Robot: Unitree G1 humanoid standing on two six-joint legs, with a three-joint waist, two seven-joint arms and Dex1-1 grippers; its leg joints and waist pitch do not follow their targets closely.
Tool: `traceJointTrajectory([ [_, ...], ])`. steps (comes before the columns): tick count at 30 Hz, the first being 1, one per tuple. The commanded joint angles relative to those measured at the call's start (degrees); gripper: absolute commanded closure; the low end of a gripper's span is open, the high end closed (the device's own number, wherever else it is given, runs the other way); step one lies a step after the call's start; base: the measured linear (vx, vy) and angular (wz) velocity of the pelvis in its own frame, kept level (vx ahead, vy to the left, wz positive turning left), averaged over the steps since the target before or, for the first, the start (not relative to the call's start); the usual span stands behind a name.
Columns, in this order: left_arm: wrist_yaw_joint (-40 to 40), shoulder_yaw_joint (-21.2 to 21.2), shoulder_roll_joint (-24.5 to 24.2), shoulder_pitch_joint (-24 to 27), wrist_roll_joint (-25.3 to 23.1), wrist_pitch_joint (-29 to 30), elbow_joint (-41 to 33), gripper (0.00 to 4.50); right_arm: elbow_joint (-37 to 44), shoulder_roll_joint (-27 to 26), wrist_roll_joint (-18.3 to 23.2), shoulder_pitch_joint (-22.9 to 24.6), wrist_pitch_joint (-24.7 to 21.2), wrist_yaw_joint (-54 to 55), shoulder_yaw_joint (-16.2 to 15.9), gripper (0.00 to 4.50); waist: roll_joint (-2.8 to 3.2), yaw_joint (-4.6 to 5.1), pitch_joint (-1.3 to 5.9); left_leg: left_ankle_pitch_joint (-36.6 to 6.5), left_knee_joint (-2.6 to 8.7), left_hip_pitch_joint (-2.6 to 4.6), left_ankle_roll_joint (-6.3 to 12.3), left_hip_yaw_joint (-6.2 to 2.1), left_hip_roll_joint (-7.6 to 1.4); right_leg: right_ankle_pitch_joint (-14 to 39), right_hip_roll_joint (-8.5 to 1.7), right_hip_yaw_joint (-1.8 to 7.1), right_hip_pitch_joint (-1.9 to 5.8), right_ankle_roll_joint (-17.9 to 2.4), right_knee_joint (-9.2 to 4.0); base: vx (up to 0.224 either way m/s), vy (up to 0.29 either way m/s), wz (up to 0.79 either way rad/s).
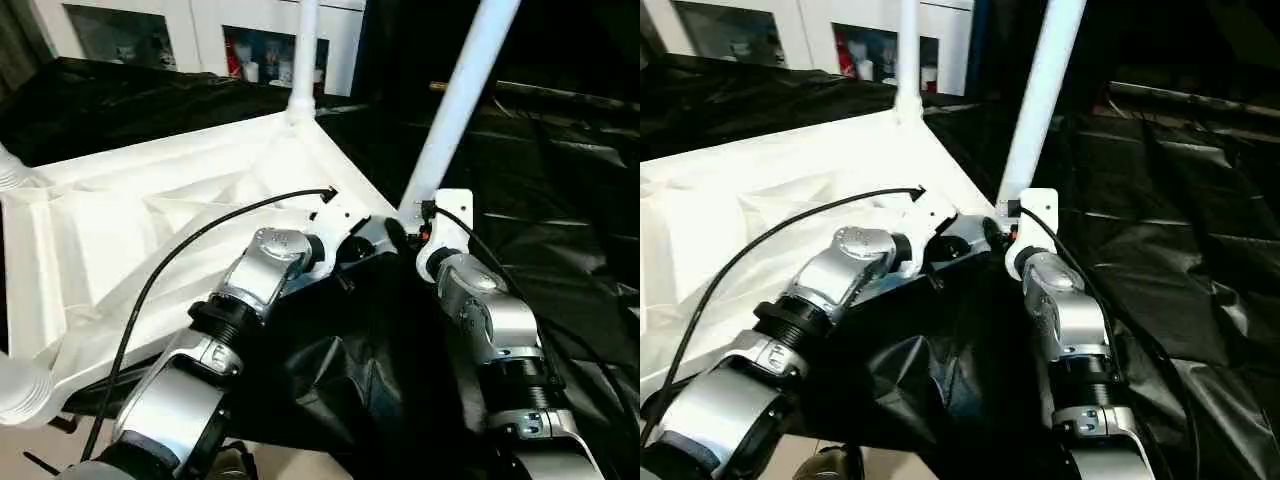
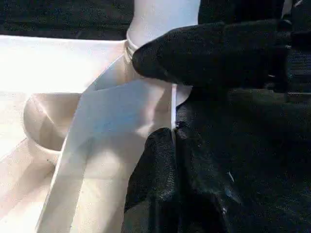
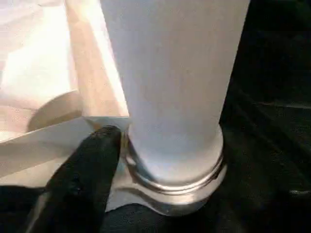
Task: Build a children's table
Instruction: Rotate leg to tighten
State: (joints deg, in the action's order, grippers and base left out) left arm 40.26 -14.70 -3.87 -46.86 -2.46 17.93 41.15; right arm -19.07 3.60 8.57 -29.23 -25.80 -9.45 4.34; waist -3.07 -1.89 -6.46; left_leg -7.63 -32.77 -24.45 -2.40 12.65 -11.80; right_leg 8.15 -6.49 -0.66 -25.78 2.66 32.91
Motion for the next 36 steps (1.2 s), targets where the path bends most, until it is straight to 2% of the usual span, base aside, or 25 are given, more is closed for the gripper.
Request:
traceJointTrajectory([
  [1,2.9,-1.7,-0.1,0.0,-0.1,-1.6,-0.3,4.5,3.0,1.8,1.5,0.5,0.3,-5.9,-2.6,0.71,-0.47,-0.03,4.07,-22.5,4.29,2.34,-0.9,-1.12,-0.39,23.7,-0.25,0.12,1.72,-5.5,-4.6,0.0,0.0,0.0],
  [2,2.9,-1.7,-0.1,0.0,-0.1,-1.6,-0.3,4.5,3.0,1.8,1.5,0.5,0.3,-5.9,-2.6,0.67,-0.51,-0.01,4.1,-21.9,4.18,2.25,-0.55,-0.98,-0.4,22.7,-0.25,0.26,1.73,-5.8,-4.45,0.0,0.0,0.0],
  [3,4.6,-2.1,-0.8,0.4,-0.1,-1.6,-0.9,4.5,4.3,3.8,1.4,1.0,-0.2,-8.2,-3.1,0.61,-0.64,-0.11,4.15,-20.7,4.14,2.2,-0.28,-0.94,-0.42,21.5,-0.28,0.27,1.93,-6.3,-4.28,0.0,0.0,0.0],
  [4,6.0,-2.4,-1.6,0.8,-0.1,-2.0,-1.5,4.5,5.7,6.0,1.4,1.6,-0.7,-10.9,-3.7,0.49,-0.52,-0.25,4.15,-20.1,4.18,2.21,-0.14,-0.99,-0.48,20.8,-0.24,0.25,2.06,-6.5,-4.19,0.0,0.0,0.0],
  [6,8.7,-2.8,-3.0,1.4,0.2,-2.2,-2.6,4.5,8.2,10.0,1.6,2.7,-1.7,-15.9,-4.9,0.3,-0.57,-0.41,4.28,-17.8,3.94,2.18,0.95,-0.73,-0.54,16.9,-0.16,0.39,2.25,-7.4,-3.76,0.0,0.0,0.0],
  [7,9.7,-3.0,-3.4,1.7,0.3,-2.3,-3.0,4.5,9.0,11.2,1.6,3.1,-2.0,-17.5,-5.2,0.28,-0.69,-0.37,4.35,-16.4,3.84,1.92,1.73,-0.74,-0.49,15.2,-0.12,0.29,2.57,-8.2,-3.47,0.0,0.0,0.0],
  [8,12.0,-3.3,-4.4,2.2,0.7,-3.2,-3.8,4.5,10.7,14.0,1.8,4.0,-2.2,-20.9,-6.1,0.22,-0.7,-0.38,4.36,-15.7,3.71,1.95,2.09,-0.62,-0.51,14.6,-0.17,0.35,2.52,-8.5,-3.42,0.0,0.0,0.0],
  [9,14.6,-3.6,-5.6,2.8,1.3,-3.2,-5.0,4.5,12.5,16.9,2.3,4.9,-2.7,-24.4,-6.9,0.11,-0.7,-0.72,4.39,-14.1,3.49,2.13,3.2,-0.51,-0.64,12.7,-0.28,0.41,2.69,-9.5,-3.21,0.0,0.0,0.0],
  [10,19.8,-4.4,-7.7,4.3,2.5,-5.1,-7.8,4.5,15.3,21.7,2.9,6.5,-2.9,-29.9,-8.0,0.11,-0.72,-0.86,4.37,-12.8,3.33,2.12,3.92,-0.37,-0.61,11.5,-0.26,0.46,2.67,-10.5,-3.07,0.051,-0.012,0.02],
  [11,22.2,-4.7,-8.6,5.0,3.4,-5.2,-9.4,4.5,16.2,23.4,3.0,7.0,-2.8,-31.7,-8.2,0.11,-0.73,-1.1,4.47,-12.1,3.34,2.06,4.15,-0.55,-0.71,10.6,-0.25,0.36,3.05,-10.8,-2.81,0.079,-0.017,0.01],
  [12,24.2,-4.8,-9.4,5.7,4.4,-4.6,-11.1,4.5,16.9,24.7,3.0,7.4,-2.5,-32.9,-8.1,0.11,-0.67,-1.39,4.43,-10.2,3.22,2.14,4.82,-0.37,-0.81,7.7,-0.23,0.49,3.05,-11.8,-2.41,0.054,-0.01,0.0],
  [14,26.4,-5.0,-10.3,6.4,5.5,-3.5,-13.0,4.5,17.5,25.8,3.4,7.8,-2.3,-33.9,-7.8,0.11,-0.62,-1.28,4.4,-9.3,3.2,2.08,5.29,-0.29,-0.78,6.3,-0.16,0.48,2.99,-12.9,-2.23,0.0,0.0,0.0],
  [15,27.9,-5.6,-11.2,6.9,5.8,-2.4,-14.5,4.5,18.0,26.7,4.6,8.0,-3.0,-35.5,-7.3,0.11,-0.45,-1.31,4.41,-9.9,3.11,2.32,5.46,-0.18,-0.79,6.3,-0.04,0.48,2.78,-13.6,-2.19,0.0,0.0,0.0],
  [17,28.6,-5.9,-11.8,7.2,5.6,-2.2,-15.1,4.5,18.4,27.8,5.2,8.5,-3.4,-37.6,-7.6,0.11,-0.49,-1.36,4.31,-11.4,3.17,2.5,5.05,-0.15,-0.91,8.5,-0.11,0.5,2.7,-13.8,-2.43,0.0,0.0,0.0],
  [20,28.3,-5.6,-12.0,7.3,5.4,-2.6,-14.8,4.5,20.0,29.9,6.2,9.7,-3.9,-41.3,-9.2,0.11,-0.54,-1.69,4.08,-13.6,3.38,2.7,3.95,-0.18,-1.08,11.4,-0.16,0.6,2.61,-12.9,-2.74,0.0,0.0,0.0],
  [23,28.7,-5.6,-12.5,7.6,5.6,-2.2,-15.7,4.5,21.1,30.9,7.1,10.5,-4.2,-43.1,-10.1,0.11,-0.64,-1.51,3.97,-16.2,3.6,2.44,2.87,-0.41,-0.98,16.0,-0.36,0.56,2.53,-11.3,-3.13,0.0,0.0,0.0],
  [26,28.8,-5.5,-12.6,7.6,5.6,-2.1,-15.7,4.5,21.0,30.7,6.9,10.5,-4.0,-43.5,-10.0,0.11,-0.65,-1.46,3.99,-16.8,3.63,2.39,2.28,-0.49,-0.96,17.4,-0.4,0.56,2.4,-10.5,-3.29,0.0,0.0,0.0],
  [30,28.8,-5.4,-12.7,7.5,5.5,-2.0,-15.8,4.5,20.3,30.4,7.2,10.5,-3.7,-44.0,-9.9,0.11,-0.57,-1.51,4.17,-15.6,3.55,2.38,2.23,-0.51,-0.93,15.9,-0.32,0.52,2.45,-10.7,-3.09,0.0,0.0,0.0],
  [32,28.9,-5.4,-12.8,7.6,5.6,-2.0,-15.9,4.5,20.0,30.0,7.7,10.4,-3.5,-43.9,-9.6,0.44,-0.47,-1.53,4.27,-14.6,3.45,2.41,2.55,-0.46,-0.91,13.8,-0.24,0.51,2.51,-11.4,-2.88,0.0,0.0,0.0],
  [35,28.9,-5.5,-13.0,7.7,5.7,-1.8,-16.2,4.5,19.7,29.8,7.7,10.4,-3.2,-43.7,-9.7,0.56,-0.44,-1.58,4.39,-13.3,3.29,2.43,3.21,-0.38,-0.88,11.4,-0.17,0.49,2.61,-12.3,-2.62,0.0,0.0,0.0],
  [36,28.8,-5.5,-13.0,7.7,5.7,-1.9,-16.1,4.5,19.3,29.7,7.5,10.4,-2.9,-43.7,-9.9,0.81,-0.46,-1.61,4.38,-12.9,3.26,2.43,3.41,-0.35,-0.89,10.6,-0.16,0.49,2.65,-12.5,-2.54,0.0,0.0,0.0],
])
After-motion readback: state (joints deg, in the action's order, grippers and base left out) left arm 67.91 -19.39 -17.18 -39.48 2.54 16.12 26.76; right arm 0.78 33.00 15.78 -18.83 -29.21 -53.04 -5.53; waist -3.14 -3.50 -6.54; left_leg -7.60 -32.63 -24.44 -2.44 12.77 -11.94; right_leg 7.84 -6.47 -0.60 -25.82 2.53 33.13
